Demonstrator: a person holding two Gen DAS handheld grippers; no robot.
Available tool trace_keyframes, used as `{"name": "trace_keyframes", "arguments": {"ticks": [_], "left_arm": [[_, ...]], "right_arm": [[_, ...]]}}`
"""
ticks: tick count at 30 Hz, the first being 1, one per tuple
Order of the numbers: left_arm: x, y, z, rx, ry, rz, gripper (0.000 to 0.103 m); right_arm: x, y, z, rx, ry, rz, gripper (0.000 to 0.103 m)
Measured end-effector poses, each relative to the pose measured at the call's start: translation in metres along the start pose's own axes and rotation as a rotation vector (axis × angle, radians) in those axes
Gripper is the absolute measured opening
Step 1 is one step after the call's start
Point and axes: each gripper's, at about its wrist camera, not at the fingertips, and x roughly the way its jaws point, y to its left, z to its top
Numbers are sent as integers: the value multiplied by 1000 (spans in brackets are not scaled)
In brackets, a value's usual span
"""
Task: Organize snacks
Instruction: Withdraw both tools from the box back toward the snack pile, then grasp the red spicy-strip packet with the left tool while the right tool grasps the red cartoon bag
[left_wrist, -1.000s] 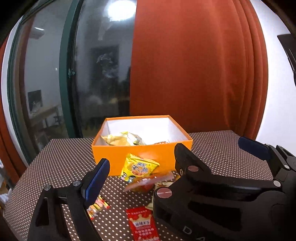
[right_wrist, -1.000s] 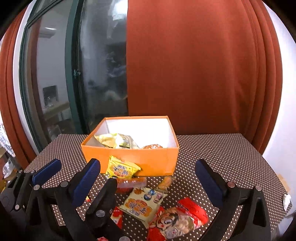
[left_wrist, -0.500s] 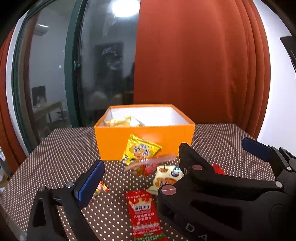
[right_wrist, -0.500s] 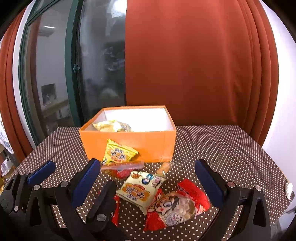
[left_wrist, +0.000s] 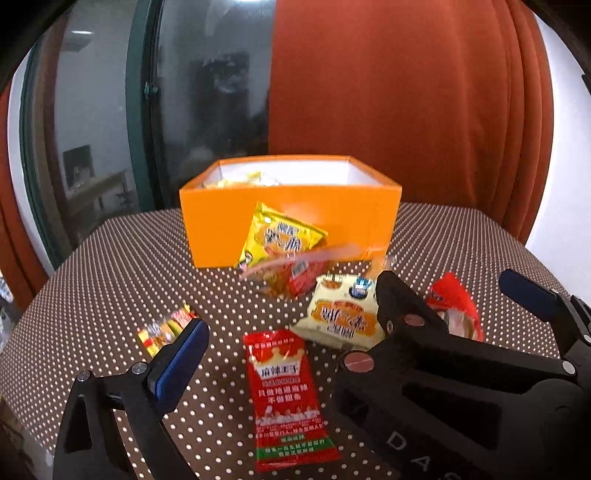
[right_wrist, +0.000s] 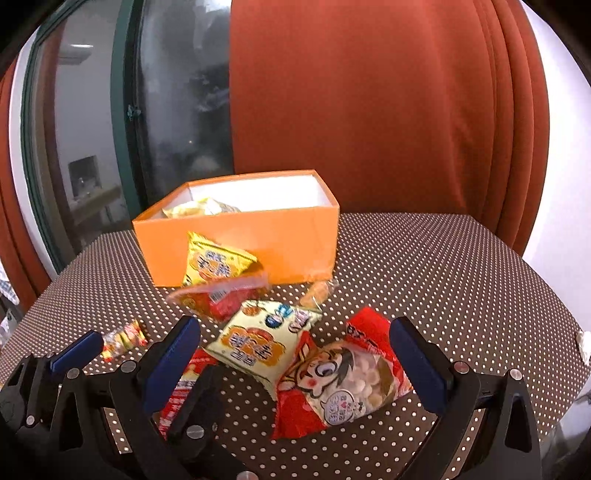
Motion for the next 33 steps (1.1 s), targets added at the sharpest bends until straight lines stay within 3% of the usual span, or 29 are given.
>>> {"name": "trace_keyframes", "arguments": {"ticks": [10,18,26,33], "left_arm": [[33,3,-19,-34,131,-37,87],[58,7,-30,-53,255,-48,63],[66,-2,-31,-16,246,-2,46],[70,-17,-32,13,239,0,43]], "right_arm": [[25,-5,-20,21,71,-8,103],[42,-8,-29,22,129,-18,103],[56,-14,-33,27,169,-21,103],[66,-24,-33,38,201,-30,103]]}}
